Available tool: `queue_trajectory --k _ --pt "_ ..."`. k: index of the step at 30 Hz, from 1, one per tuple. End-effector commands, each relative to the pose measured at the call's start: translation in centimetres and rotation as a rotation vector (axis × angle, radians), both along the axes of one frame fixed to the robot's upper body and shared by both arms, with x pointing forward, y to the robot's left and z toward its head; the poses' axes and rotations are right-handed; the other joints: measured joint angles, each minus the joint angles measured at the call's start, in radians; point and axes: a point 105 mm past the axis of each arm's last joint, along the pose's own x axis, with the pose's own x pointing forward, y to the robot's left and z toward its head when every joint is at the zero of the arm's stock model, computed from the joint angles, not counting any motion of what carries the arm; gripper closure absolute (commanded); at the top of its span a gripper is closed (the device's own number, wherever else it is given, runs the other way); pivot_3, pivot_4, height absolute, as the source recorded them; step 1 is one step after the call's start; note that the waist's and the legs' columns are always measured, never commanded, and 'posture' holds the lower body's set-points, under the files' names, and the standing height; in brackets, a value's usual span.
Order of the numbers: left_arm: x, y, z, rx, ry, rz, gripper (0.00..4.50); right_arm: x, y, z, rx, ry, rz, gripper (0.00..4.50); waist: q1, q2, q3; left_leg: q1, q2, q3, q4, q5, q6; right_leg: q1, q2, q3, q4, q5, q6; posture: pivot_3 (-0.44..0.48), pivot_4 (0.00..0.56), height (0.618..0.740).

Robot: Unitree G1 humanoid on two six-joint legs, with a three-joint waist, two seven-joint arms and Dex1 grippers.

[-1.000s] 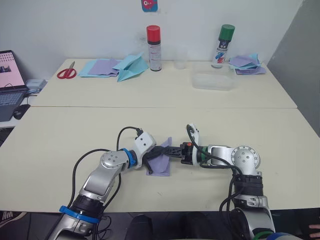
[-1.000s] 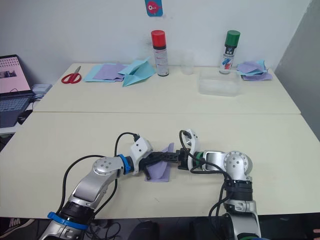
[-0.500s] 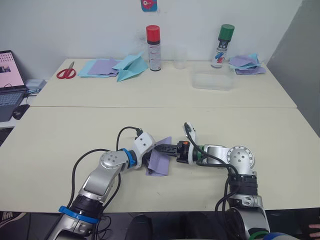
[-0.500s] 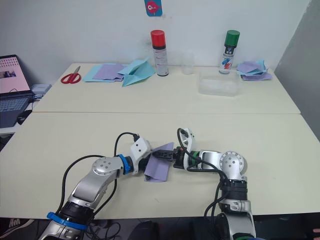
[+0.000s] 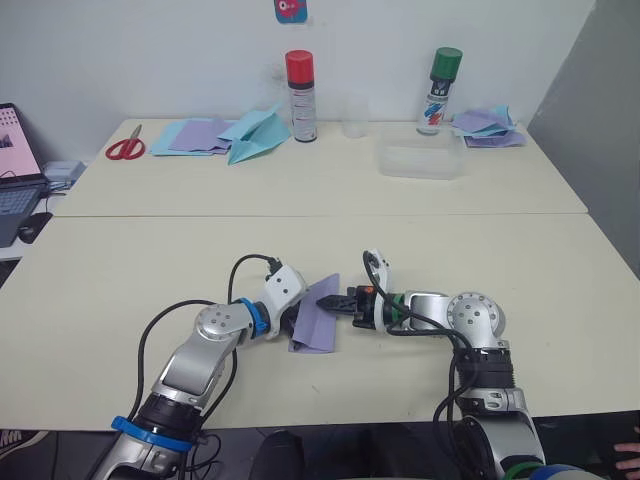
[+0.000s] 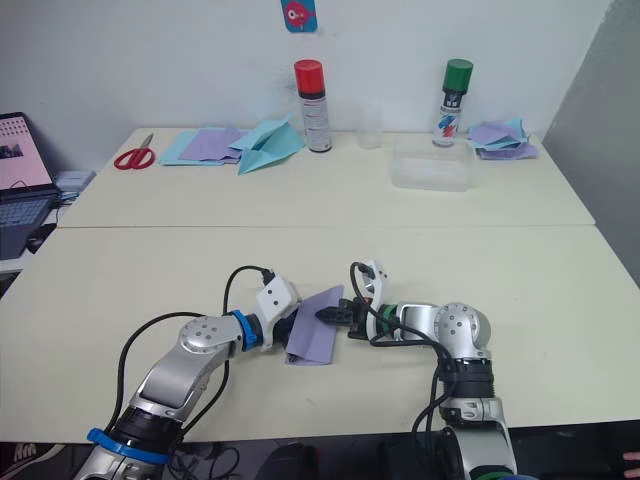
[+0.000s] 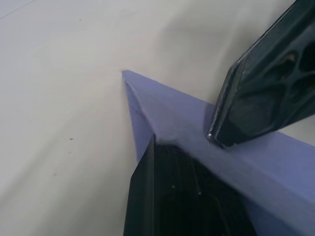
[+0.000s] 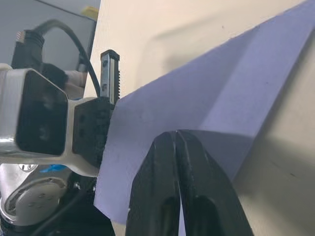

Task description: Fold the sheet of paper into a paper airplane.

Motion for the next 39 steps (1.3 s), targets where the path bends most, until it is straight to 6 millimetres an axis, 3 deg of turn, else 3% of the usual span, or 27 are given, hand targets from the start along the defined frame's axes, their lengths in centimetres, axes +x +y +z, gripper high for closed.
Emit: queue_trajectory --k 1,4,9,13,16,20,23,29,34,39 --pt "-1.1 1.5 -2.2 0.044 0.118 0.039 4.5 -0.1 0.0 -1.0 -0.06 -0.023 0.0 4.47 0.0 0.0 0.0 0.0 0.0 0.0 0.0 0.0 0.0 0.0 0.0 0.0 0.0 0.0 0.0 0.0 0.15 0.74" --pt "-1.5 2.7 -1.6 0.026 0.141 0.073 4.5 0.0 0.1 -1.5 -0.108 -0.067 0.0 4.47 -0.008 0.0 0.0 0.0 0.001 0.0 0.0 0.0 0.0 0.0 0.0 0.0 0.0 0.0 0.0 0.0 0.15 0.74" --pt "-2.6 5.6 1.1 -0.074 0.18 0.141 4.5 0.0 -0.1 -1.9 -0.138 -0.087 0.002 4.47 -0.016 -0.001 0.001 0.001 0.001 -0.001 -0.001 0.0 0.0 0.0 0.0 -0.001 0.001 0.0 0.0 0.0 0.15 0.74" --pt "-2.2 6.8 3.0 -0.128 0.152 0.175 4.5 0.1 -0.2 -2.1 -0.168 -0.112 0.008 4.47 -0.015 -0.003 0.003 0.001 0.0 -0.001 0.0 0.0 0.0 0.0 -0.001 -0.001 0.001 0.0 0.0 0.0 0.15 0.74" --pt "-1.6 6.1 5.3 -0.207 0.112 0.153 4.5 0.4 -0.2 -2.2 -0.2 -0.137 0.01 4.47 -0.01 -0.006 0.005 0.001 -0.001 0.0 0.0 0.0 0.0 0.0 -0.003 -0.001 0.0 0.0 0.0 0.0 0.15 0.74" --pt "-1.1 3.1 7.6 -0.28 0.07 0.07 4.5 0.7 -0.2 -2.1 -0.214 -0.149 0.002 4.47 -0.001 -0.009 0.004 0.0 -0.001 0.001 0.001 0.0 0.0 0.0 -0.004 0.0 -0.001 0.001 0.001 0.0 0.15 0.74" --pt "-0.9 1.7 7.0 -0.258 0.081 0.045 4.5 0.9 -0.2 -2.1 -0.221 -0.151 -0.001 4.47 0.0 -0.009 0.004 0.0 -0.002 0.002 0.001 0.0 0.0 0.0 -0.004 0.001 -0.001 0.001 0.002 0.0 0.15 0.74" --pt "-0.2 2.0 1.7 -0.021 0.112 0.078 4.5 0.8 -0.6 -2.1 -0.225 -0.146 -0.012 4.47 0.0 -0.009 0.004 0.0 -0.002 0.001 0.0 0.0 0.0 0.0 -0.004 0.0 -0.001 0.001 0.001 0.0 0.15 0.74" --pt "-0.1 2.3 -0.1 0.039 0.14 0.062 4.5 0.8 -0.9 -1.7 -0.221 -0.145 -0.017 4.47 0.006 -0.008 0.005 0.0 -0.002 0.002 0.0 0.0 0.0 0.0 -0.005 0.0 -0.002 0.001 0.001 0.0 0.15 0.74" --pt "0.1 1.7 -0.7 0.033 0.147 0.034 4.5 1.0 -1.1 -1.1 -0.218 -0.146 -0.028 4.47 0.015 -0.008 0.005 0.0 -0.003 0.003 0.001 0.0 0.0 0.0 -0.006 0.0 -0.002 0.001 0.001 0.0 0.15 0.74"
